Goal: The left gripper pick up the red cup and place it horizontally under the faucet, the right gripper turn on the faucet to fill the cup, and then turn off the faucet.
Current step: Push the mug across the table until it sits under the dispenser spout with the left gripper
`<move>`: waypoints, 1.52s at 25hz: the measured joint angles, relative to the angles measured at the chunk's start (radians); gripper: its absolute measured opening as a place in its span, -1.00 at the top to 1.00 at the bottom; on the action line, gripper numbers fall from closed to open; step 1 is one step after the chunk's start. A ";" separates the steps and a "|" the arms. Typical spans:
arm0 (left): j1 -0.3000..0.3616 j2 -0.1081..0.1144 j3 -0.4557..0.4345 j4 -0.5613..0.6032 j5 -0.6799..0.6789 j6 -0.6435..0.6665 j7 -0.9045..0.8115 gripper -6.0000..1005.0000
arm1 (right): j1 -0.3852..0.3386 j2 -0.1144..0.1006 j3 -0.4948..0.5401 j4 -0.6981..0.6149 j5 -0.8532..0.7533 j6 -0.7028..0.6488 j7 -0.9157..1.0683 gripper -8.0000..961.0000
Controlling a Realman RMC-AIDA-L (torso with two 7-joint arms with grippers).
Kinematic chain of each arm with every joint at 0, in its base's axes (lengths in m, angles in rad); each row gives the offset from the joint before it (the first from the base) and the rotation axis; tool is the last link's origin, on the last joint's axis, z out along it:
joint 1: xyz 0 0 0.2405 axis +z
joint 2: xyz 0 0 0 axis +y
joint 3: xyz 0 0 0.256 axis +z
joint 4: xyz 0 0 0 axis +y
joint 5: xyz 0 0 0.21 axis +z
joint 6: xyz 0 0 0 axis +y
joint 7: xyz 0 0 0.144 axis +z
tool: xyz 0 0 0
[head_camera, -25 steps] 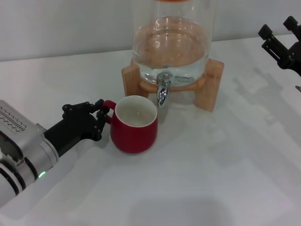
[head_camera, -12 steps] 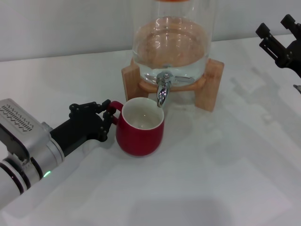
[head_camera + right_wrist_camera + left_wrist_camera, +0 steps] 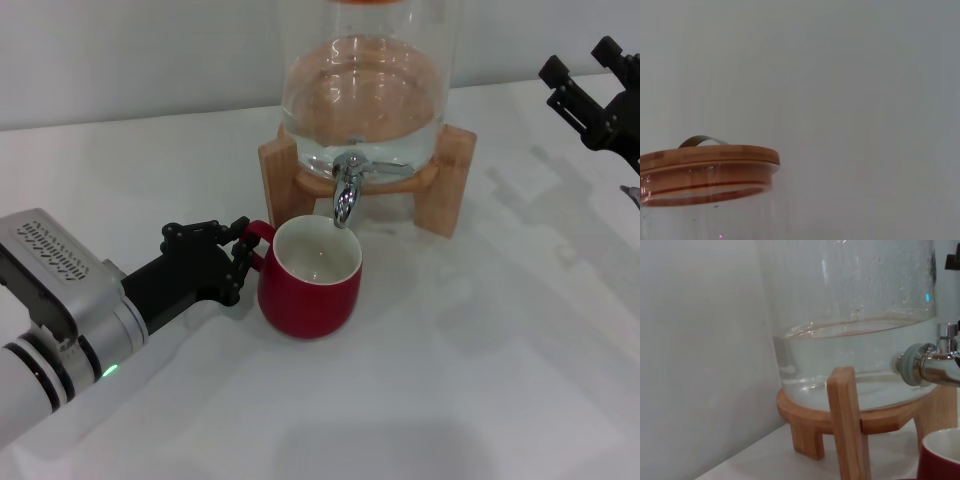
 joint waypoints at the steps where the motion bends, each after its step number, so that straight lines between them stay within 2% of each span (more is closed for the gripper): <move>1: -0.001 0.000 0.000 0.000 0.000 0.002 0.000 0.74 | -0.001 0.000 -0.002 0.000 0.000 0.000 0.000 -0.73; 17: -0.035 -0.001 0.026 0.005 -0.001 0.053 0.003 0.74 | -0.001 0.000 -0.015 0.000 0.000 -0.003 0.000 -0.73; 38: -0.058 -0.001 0.038 0.002 0.000 0.056 0.000 0.77 | 0.004 0.000 -0.017 0.000 0.000 -0.008 0.002 -0.73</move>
